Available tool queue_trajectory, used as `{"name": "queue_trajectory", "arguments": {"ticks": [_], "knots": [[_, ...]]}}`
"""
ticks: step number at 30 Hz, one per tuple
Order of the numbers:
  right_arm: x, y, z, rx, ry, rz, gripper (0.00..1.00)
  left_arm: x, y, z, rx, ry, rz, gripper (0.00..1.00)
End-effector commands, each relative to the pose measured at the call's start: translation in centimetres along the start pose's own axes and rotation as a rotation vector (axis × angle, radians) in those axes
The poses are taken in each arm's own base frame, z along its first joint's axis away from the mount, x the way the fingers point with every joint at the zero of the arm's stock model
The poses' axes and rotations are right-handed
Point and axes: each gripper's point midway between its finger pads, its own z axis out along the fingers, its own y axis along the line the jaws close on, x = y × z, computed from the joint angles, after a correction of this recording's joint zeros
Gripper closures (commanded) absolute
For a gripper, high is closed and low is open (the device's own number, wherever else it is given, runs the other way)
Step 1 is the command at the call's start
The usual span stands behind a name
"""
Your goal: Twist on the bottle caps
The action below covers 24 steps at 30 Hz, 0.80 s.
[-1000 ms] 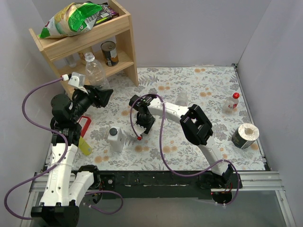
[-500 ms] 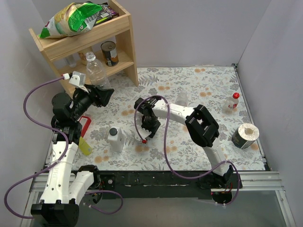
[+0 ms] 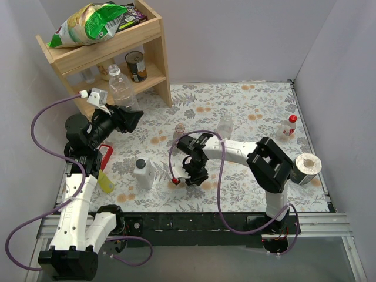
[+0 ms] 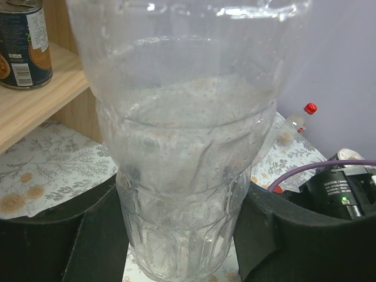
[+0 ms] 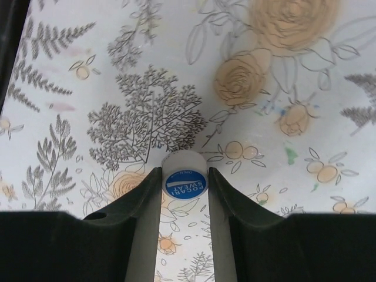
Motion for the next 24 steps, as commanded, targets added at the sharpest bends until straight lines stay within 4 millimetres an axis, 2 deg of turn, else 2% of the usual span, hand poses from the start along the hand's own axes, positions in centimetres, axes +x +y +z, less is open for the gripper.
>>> {"name": "queue_trajectory", "arguments": {"ticks": [1,8,15,18,24], "knots": [[-1.6,-2.5,-1.1,0.207,-0.091,0.183,0.65,-0.3,-0.2,0.1,0.019,-0.011,0.005,0.96],[-1.1,-0.6,-0.6,0.182,-0.095,0.197,0.46,-0.4,-0.1,0.2,0.017,-0.011,0.005,0.96],[-1.3,-0.9,-0.3,0.177,-0.104,0.205,0.46,-0.2,0.0,0.2,0.015,-0.010,0.003,0.96],[-1.4,-1.5,-0.3,0.183,-0.105,0.203,0.51,-0.2,0.0,0.2,0.014,-0.010,0.004,0.96],[-0.3,-1.4,0.1,0.188,-0.059,0.180,0.53,-0.1,0.2,0.3,0.011,-0.008,0.006,0.96]]}}
